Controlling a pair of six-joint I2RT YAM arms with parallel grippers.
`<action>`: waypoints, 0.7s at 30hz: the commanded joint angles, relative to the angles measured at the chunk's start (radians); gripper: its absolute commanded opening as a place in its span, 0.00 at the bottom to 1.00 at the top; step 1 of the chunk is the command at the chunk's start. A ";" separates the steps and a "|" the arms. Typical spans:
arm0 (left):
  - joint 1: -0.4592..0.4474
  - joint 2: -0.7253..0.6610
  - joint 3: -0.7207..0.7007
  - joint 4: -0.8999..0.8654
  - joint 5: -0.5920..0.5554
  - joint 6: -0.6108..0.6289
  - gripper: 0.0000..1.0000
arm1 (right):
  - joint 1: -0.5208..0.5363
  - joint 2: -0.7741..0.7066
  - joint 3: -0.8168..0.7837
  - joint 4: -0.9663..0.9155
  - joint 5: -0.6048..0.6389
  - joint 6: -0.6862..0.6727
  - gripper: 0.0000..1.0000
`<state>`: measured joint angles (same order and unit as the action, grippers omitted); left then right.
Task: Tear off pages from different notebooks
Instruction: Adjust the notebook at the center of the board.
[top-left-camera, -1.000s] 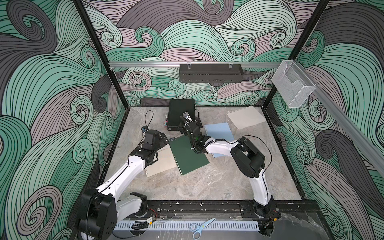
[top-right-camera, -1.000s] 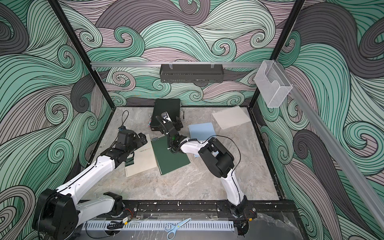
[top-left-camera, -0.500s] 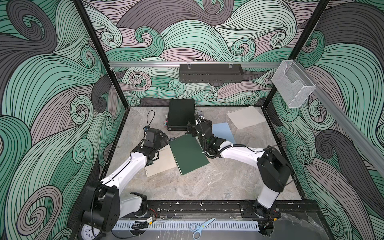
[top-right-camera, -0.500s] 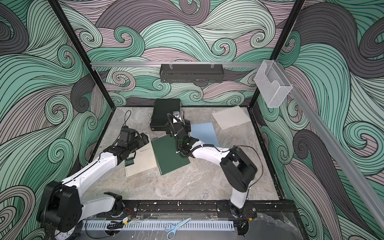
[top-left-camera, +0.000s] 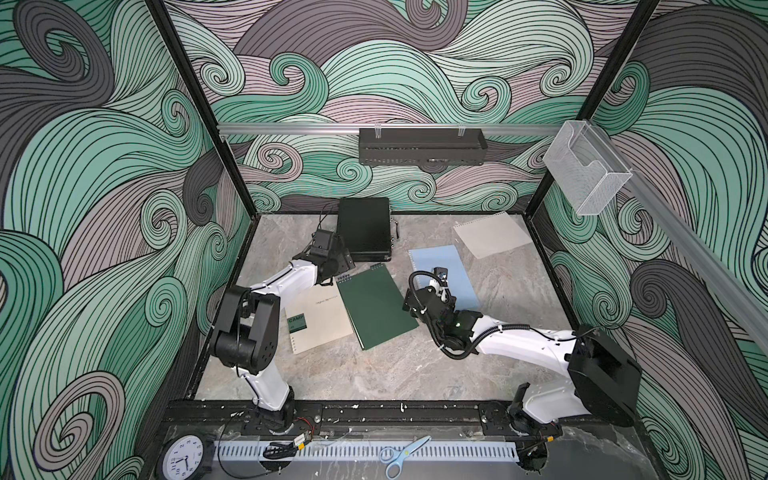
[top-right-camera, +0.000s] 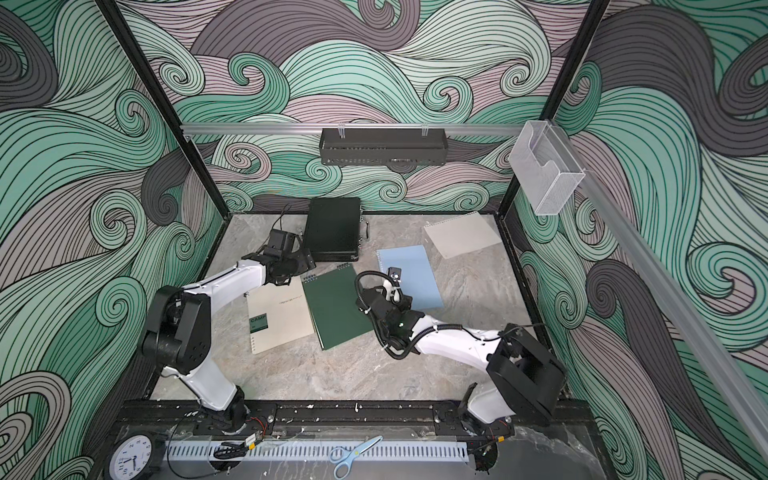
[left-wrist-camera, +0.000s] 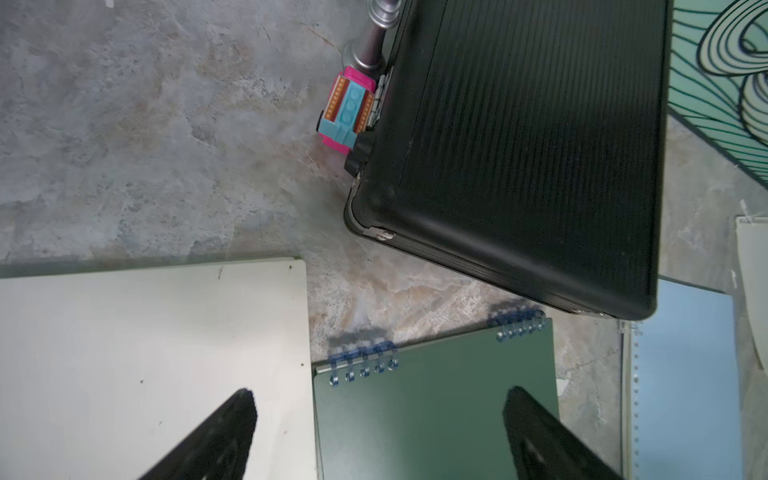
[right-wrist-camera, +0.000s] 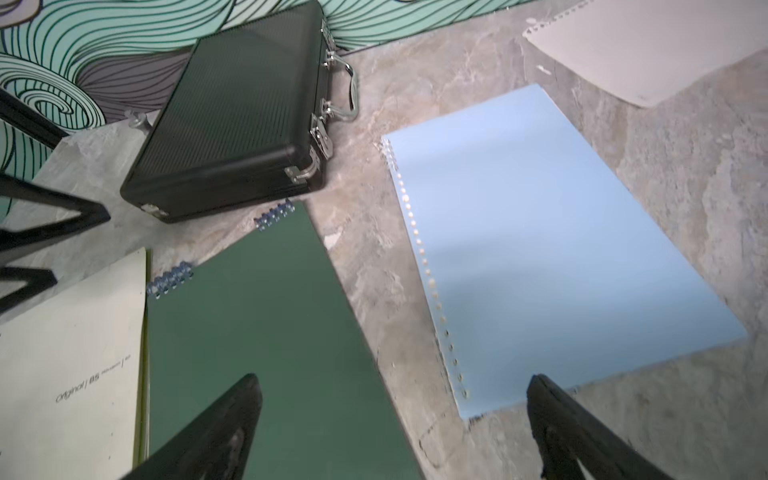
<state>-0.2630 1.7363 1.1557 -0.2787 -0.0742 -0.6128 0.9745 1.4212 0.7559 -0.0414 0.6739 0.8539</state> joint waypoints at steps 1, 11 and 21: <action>0.004 0.076 0.096 -0.093 0.009 0.058 0.91 | 0.059 -0.060 -0.046 -0.048 0.003 0.086 0.98; 0.001 0.256 0.272 -0.189 0.110 0.123 0.89 | 0.126 -0.089 -0.180 0.062 -0.103 0.064 0.99; -0.005 0.349 0.317 -0.193 0.174 0.158 0.88 | 0.125 0.109 -0.147 0.238 -0.252 0.003 0.99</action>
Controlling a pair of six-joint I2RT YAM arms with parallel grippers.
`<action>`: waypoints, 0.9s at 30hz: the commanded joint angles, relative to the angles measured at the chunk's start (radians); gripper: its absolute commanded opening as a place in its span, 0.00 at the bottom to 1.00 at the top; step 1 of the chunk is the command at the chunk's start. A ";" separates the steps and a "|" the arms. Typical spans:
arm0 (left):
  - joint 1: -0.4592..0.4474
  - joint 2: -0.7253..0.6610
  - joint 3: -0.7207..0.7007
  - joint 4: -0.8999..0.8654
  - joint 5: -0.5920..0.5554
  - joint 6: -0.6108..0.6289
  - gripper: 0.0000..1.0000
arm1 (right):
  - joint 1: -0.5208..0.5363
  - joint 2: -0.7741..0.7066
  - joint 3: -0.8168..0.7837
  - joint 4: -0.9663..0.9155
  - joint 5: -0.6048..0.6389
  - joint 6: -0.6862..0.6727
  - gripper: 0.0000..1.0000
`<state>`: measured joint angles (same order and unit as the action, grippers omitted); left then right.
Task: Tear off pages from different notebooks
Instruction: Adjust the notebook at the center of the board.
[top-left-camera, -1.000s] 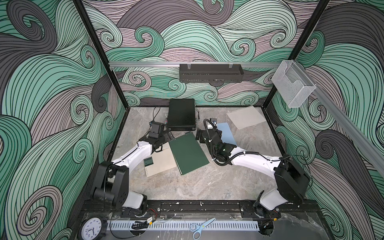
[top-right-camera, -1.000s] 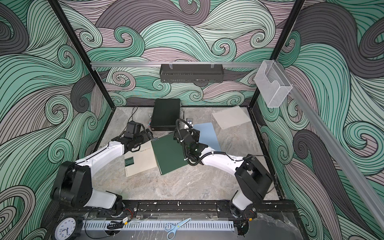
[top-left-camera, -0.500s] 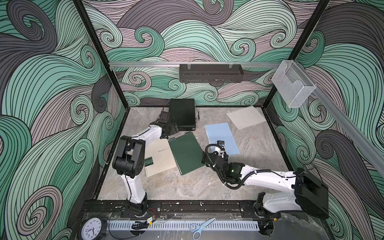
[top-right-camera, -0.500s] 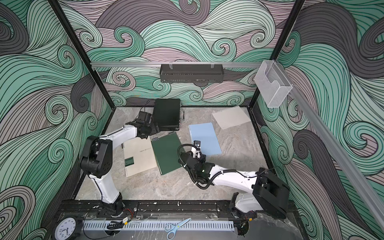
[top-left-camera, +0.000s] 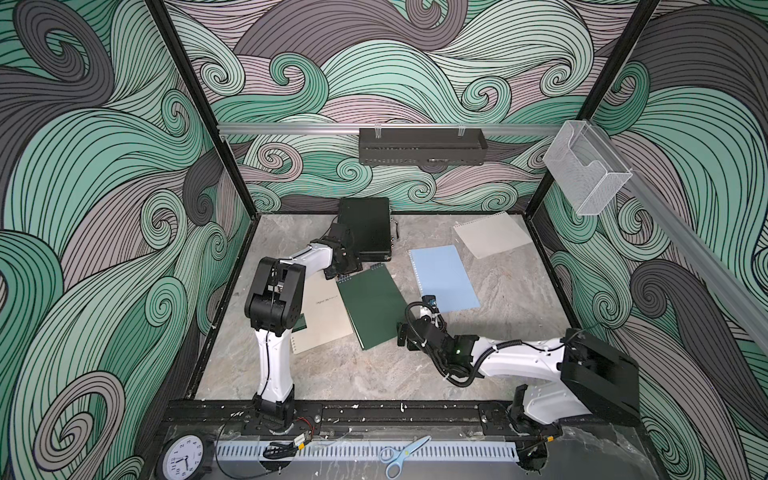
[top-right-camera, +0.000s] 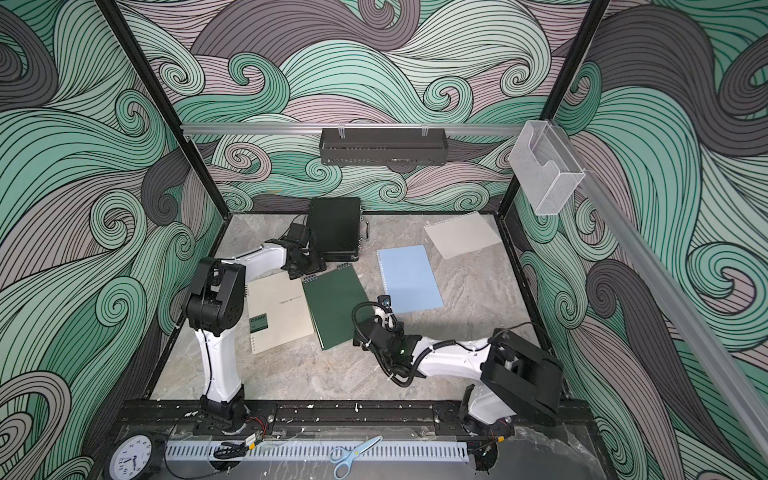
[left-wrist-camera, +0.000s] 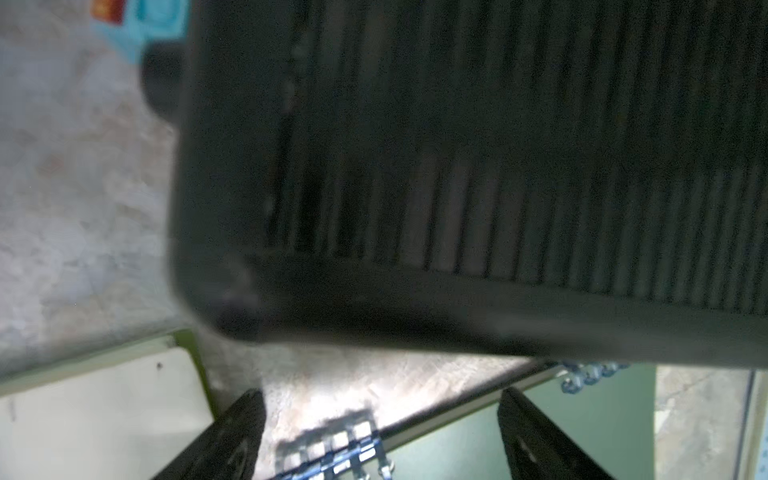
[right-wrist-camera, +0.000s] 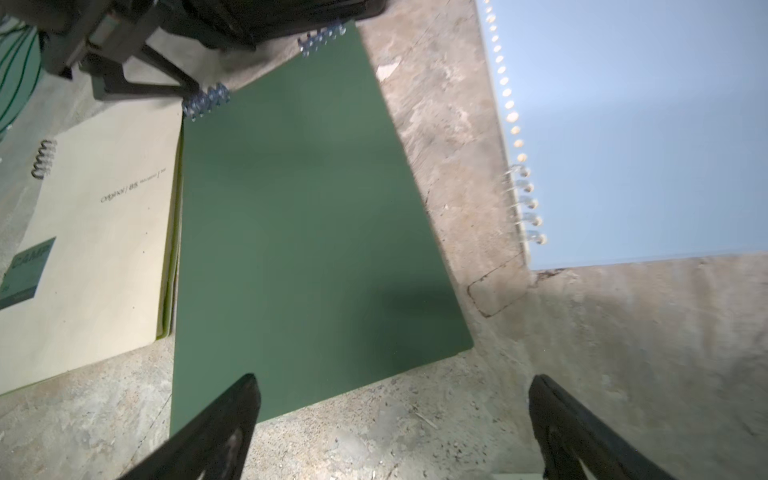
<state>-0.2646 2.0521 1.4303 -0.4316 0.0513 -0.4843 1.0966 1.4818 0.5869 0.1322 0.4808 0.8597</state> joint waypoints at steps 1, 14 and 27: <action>-0.006 0.037 0.038 -0.036 0.059 0.033 0.88 | 0.003 0.067 0.019 0.088 -0.071 0.002 0.99; -0.108 -0.108 -0.234 0.118 0.153 -0.021 0.86 | -0.078 0.144 -0.009 0.130 -0.114 0.103 0.99; -0.268 -0.290 -0.506 0.229 0.108 -0.112 0.85 | -0.222 0.161 -0.002 -0.020 -0.043 0.252 0.99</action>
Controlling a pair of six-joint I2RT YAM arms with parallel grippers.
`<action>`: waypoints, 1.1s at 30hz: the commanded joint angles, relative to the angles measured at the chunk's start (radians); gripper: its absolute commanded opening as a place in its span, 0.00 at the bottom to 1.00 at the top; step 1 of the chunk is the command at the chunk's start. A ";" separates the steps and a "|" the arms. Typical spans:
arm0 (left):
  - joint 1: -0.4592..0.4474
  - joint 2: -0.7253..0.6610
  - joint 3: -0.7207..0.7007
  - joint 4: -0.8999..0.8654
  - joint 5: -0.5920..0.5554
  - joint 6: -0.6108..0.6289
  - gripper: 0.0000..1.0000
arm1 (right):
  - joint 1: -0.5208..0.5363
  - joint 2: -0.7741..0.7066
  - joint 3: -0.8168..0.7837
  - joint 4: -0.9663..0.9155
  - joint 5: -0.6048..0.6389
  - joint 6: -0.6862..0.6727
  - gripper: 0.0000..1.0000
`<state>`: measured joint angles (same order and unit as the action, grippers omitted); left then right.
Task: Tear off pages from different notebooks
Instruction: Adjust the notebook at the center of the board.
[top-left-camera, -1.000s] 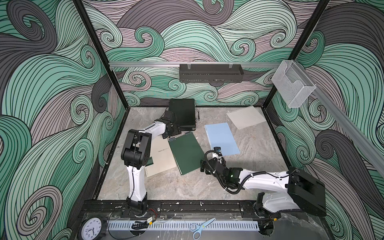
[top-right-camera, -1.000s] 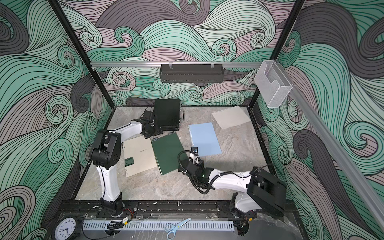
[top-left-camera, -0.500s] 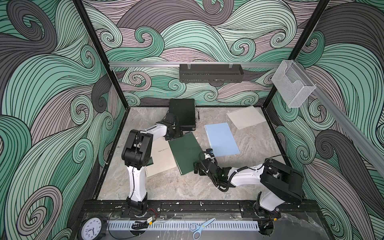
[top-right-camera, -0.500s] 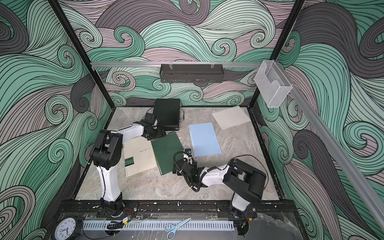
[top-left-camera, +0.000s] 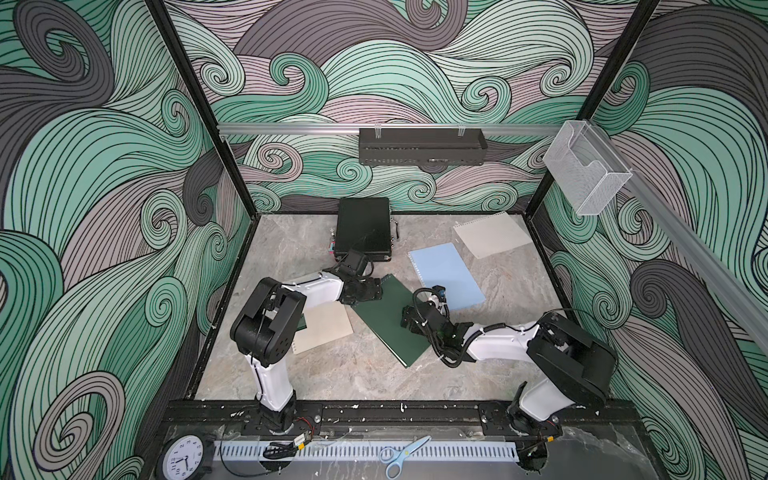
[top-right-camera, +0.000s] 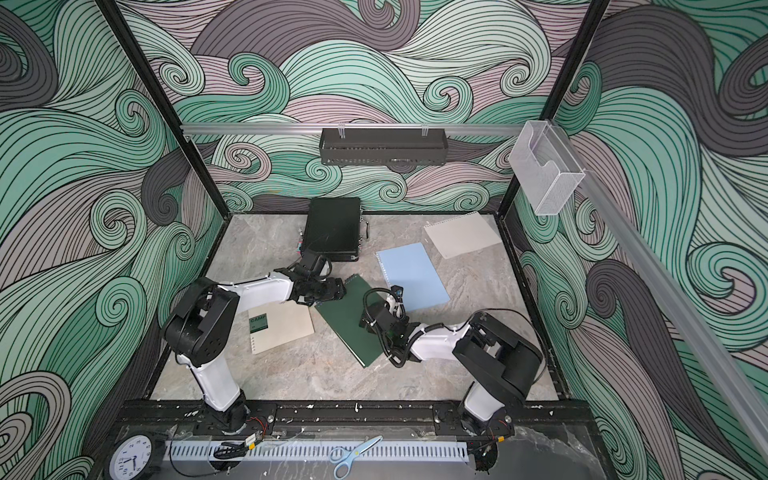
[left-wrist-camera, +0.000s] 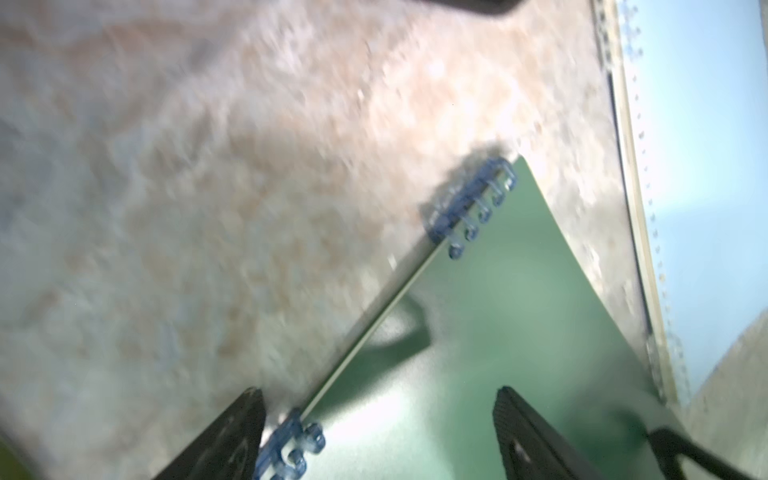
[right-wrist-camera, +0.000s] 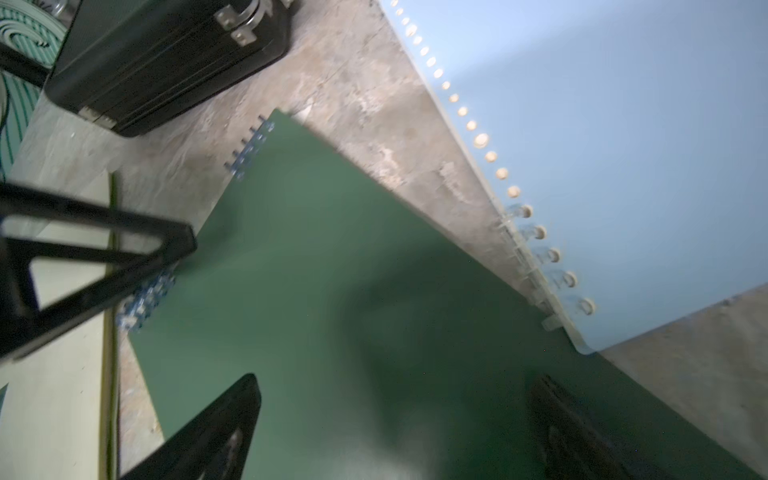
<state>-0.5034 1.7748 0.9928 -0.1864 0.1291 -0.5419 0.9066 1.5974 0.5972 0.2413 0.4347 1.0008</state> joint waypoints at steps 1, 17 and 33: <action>-0.032 -0.020 -0.088 0.000 0.038 -0.069 0.85 | -0.044 0.050 -0.028 -0.116 0.001 0.126 0.99; -0.094 -0.264 -0.213 -0.089 -0.077 -0.183 0.85 | -0.120 -0.064 0.108 -0.496 0.048 0.097 0.99; -0.187 -0.333 -0.271 -0.130 -0.125 -0.185 0.85 | -0.110 -0.434 -0.106 -0.635 -0.132 0.064 0.99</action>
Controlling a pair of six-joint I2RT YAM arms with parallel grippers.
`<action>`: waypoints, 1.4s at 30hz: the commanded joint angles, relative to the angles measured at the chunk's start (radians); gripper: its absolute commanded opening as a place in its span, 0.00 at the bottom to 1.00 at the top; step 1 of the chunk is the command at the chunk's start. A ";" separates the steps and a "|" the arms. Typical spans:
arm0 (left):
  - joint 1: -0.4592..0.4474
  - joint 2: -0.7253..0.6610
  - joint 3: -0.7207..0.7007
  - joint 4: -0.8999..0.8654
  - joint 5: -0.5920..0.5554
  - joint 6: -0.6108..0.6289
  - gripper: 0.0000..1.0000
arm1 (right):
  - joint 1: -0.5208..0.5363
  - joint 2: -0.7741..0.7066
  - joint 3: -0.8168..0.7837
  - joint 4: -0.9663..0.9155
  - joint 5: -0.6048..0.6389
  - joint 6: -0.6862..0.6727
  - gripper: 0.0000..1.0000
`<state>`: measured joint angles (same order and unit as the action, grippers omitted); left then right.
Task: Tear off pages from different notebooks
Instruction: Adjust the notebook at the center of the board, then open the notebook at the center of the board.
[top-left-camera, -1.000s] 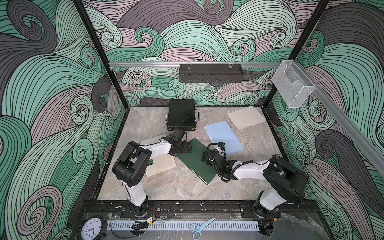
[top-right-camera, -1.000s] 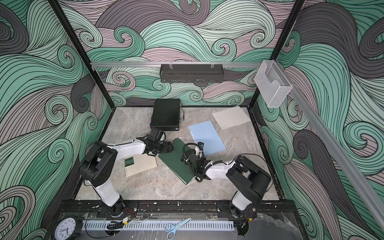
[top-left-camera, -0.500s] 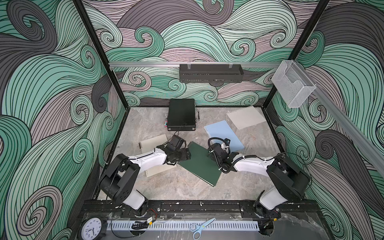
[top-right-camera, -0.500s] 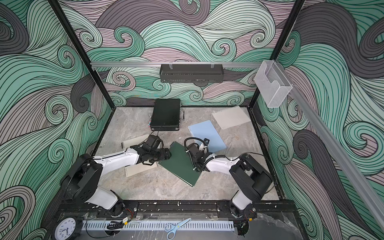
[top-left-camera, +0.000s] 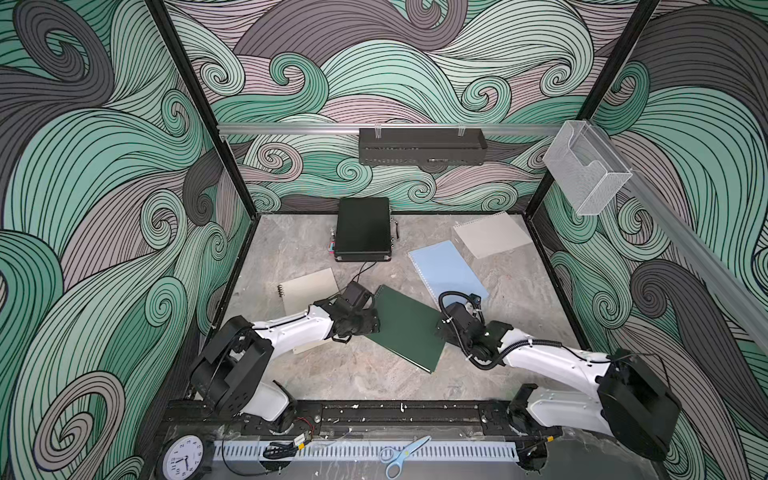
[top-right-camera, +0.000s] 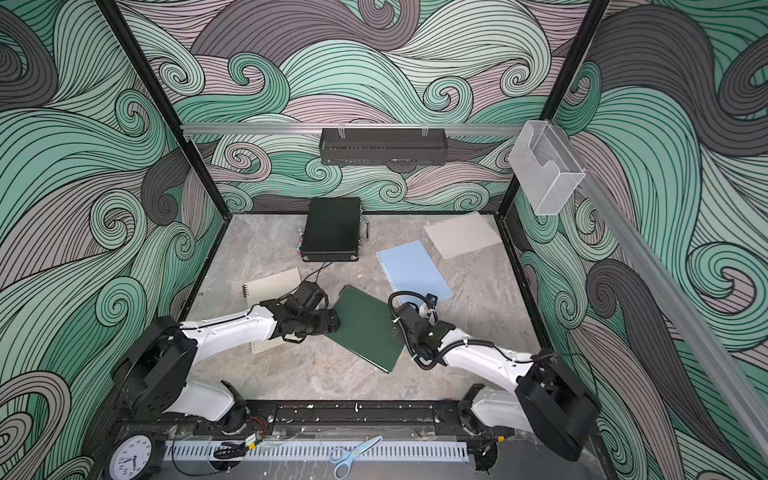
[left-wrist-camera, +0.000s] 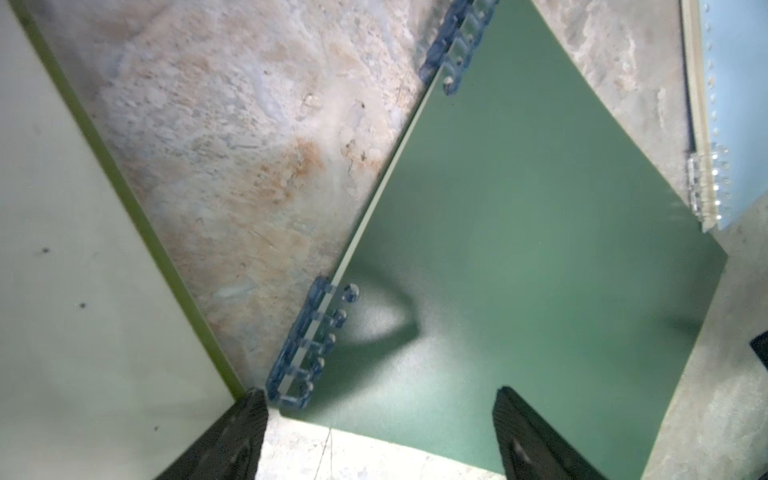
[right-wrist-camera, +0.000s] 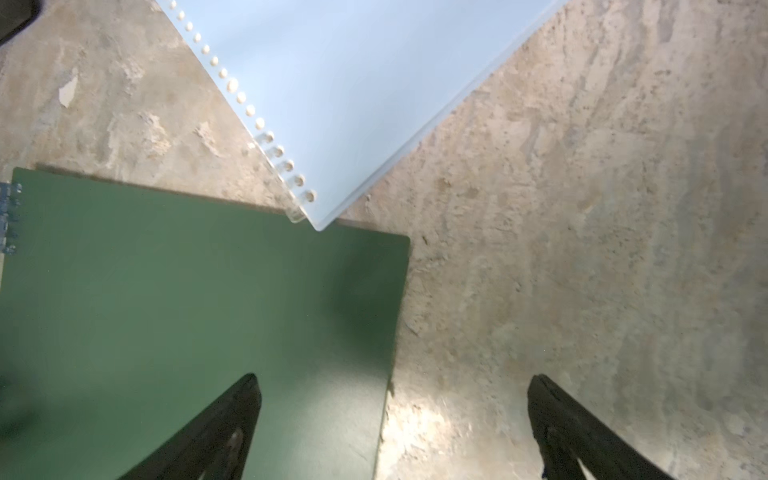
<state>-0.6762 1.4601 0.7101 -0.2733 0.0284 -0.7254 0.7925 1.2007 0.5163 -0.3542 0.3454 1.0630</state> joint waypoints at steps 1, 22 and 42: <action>-0.021 -0.017 0.015 -0.043 -0.024 -0.002 0.85 | 0.004 -0.058 -0.040 -0.035 -0.050 0.002 0.99; -0.094 -0.087 0.103 -0.154 -0.221 0.024 0.85 | 0.031 -0.053 -0.161 0.176 -0.085 0.077 0.96; -0.091 0.001 0.069 -0.089 -0.282 0.023 0.85 | 0.109 0.103 -0.083 0.240 -0.051 0.128 0.97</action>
<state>-0.7662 1.4391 0.7521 -0.3401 -0.2291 -0.7143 0.8932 1.2617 0.4122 -0.0032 0.3397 1.1625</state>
